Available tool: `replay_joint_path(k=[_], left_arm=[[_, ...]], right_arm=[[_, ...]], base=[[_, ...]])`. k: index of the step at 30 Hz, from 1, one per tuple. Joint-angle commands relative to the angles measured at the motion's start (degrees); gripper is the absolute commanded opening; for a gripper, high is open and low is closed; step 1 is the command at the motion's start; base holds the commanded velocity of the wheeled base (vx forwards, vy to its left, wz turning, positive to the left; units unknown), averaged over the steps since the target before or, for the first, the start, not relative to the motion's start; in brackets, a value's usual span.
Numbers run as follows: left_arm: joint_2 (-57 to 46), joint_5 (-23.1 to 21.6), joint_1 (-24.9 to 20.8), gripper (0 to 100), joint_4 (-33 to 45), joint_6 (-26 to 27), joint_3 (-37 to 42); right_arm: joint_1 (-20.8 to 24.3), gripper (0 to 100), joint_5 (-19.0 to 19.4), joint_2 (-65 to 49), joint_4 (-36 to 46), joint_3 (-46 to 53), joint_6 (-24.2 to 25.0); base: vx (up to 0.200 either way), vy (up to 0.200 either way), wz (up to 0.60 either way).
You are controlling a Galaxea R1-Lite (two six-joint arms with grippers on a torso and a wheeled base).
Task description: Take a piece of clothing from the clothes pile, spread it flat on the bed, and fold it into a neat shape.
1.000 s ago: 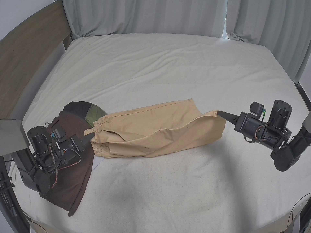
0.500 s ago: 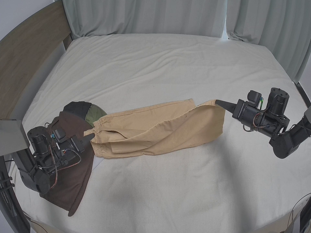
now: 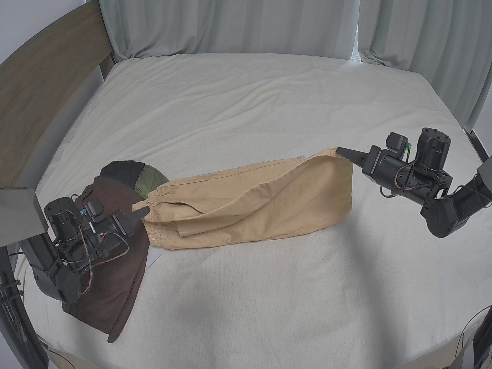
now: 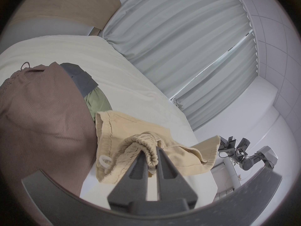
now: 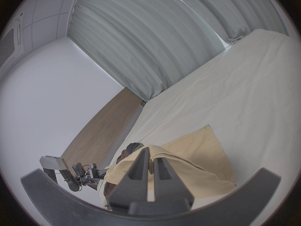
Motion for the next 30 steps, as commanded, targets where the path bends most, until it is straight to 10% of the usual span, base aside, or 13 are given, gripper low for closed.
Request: replay_joint_path(k=[1, 30], left_arm=[[1.40, 1.46, -0.10, 0, -0.01, -0.87, -2.61], [9.83, 3.04, 0.43, 0, -0.01, -0.95, -11.93]], right_arm=[[-0.27, 0, 0.04, 3.67, 0.09, -3.00, 0.03], [-2.21, 0, -0.05, 21.78, 1.41, -23.21, 3.02]], base=[[0.000, 0.000, 0.00], [0.000, 0.000, 0.00]])
